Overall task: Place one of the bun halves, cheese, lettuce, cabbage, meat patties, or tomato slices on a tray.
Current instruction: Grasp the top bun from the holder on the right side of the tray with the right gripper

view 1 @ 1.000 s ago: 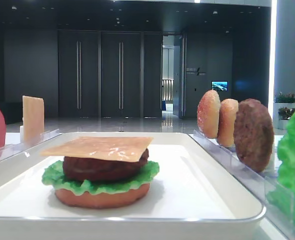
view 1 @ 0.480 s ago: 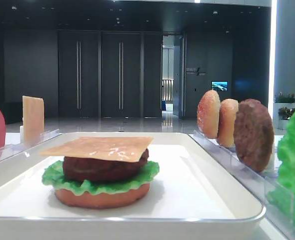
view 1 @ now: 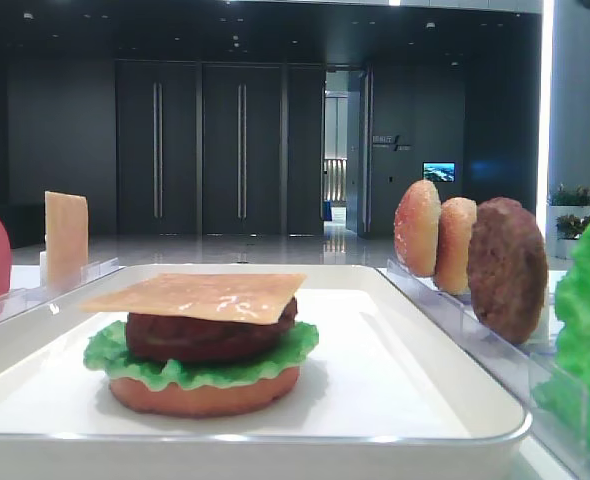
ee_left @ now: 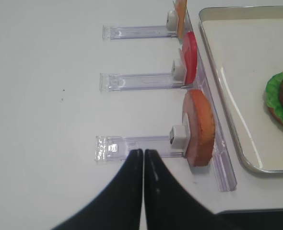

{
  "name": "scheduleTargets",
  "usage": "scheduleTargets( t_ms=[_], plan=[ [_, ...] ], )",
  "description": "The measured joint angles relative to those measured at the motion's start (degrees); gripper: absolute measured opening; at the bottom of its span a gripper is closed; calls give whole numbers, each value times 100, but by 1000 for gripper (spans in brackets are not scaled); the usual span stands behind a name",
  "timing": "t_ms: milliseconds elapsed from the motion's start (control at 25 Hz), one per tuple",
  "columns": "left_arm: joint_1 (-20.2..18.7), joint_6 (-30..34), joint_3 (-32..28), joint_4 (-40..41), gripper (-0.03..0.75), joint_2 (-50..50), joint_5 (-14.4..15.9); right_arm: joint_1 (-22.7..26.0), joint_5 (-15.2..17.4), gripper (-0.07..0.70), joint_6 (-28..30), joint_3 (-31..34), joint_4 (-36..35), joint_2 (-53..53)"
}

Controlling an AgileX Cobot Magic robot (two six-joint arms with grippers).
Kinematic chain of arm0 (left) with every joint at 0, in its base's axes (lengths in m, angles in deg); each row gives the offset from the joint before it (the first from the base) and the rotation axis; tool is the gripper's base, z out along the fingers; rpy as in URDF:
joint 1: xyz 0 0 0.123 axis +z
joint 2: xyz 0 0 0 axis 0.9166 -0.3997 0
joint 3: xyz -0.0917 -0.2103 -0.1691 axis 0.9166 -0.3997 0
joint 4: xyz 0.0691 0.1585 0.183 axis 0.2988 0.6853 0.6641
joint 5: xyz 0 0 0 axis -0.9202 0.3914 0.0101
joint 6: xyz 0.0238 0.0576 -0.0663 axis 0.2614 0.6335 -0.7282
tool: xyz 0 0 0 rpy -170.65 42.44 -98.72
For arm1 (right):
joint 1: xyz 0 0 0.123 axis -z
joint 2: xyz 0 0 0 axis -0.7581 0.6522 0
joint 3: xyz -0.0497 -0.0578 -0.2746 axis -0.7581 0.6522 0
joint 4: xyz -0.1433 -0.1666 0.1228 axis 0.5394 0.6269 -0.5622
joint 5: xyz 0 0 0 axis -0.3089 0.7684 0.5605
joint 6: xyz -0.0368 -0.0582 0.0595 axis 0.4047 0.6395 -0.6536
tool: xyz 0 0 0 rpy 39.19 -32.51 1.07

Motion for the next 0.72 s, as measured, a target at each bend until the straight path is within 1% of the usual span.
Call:
scheduleTargets(
  t_ms=[320,600,720],
  plan=[
    [0,0,0,0,-1,0,0,-451,0,361,-142,-735,5,817],
    [0,0,0,0,-1,0,0,-677,-8,361,-487,-1048,10,1215],
    [0,0,0,5,-1,0,0,-791,-71,361,-632,-1137,17,1328]
  ],
)
